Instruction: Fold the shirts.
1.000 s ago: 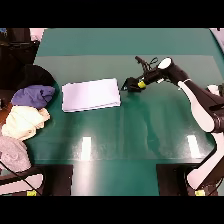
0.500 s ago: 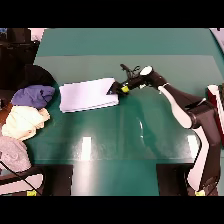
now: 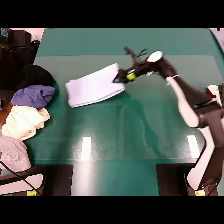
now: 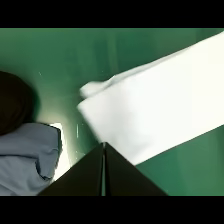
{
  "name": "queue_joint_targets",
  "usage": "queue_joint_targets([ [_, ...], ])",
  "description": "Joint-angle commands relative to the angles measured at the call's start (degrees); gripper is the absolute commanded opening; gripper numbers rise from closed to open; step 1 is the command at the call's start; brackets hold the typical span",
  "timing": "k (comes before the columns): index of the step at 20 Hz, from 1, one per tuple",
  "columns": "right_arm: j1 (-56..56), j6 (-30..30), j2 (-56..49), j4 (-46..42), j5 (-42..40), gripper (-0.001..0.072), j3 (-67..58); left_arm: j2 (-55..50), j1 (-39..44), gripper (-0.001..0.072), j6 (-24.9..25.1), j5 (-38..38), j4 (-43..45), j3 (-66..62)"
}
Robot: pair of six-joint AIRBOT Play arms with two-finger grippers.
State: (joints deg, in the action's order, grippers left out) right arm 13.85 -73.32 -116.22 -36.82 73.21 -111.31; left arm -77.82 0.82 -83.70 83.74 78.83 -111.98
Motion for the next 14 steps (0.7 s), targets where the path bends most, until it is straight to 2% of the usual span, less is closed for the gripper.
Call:
queue_joint_targets([
  [1, -10.6, -0.4, 8.6, -8.3, 6.0, 0.0011, 3.3, 0.0, 0.0, 0.0030, 0.1, 0.6, -0.3, 0.0],
  [6, -30.1, -0.6, 20.3, -18.2, 5.9, 0.0011, 8.7, 0.0, 0.1, 0.0029, 0.1, 2.0, -5.1, 0.0],
  [10, -44.1, -0.5, 22.1, -18.8, 4.7, 0.0011, 6.6, 0.0, 0.1, 0.0030, 0.1, 2.5, -10.0, 0.0],
  [14, -52.1, -0.1, 22.1, -18.5, -2.4, 0.0011, 5.2, 0.0, 0.1, 0.0030, -0.2, 4.3, -14.0, 0.0],
])
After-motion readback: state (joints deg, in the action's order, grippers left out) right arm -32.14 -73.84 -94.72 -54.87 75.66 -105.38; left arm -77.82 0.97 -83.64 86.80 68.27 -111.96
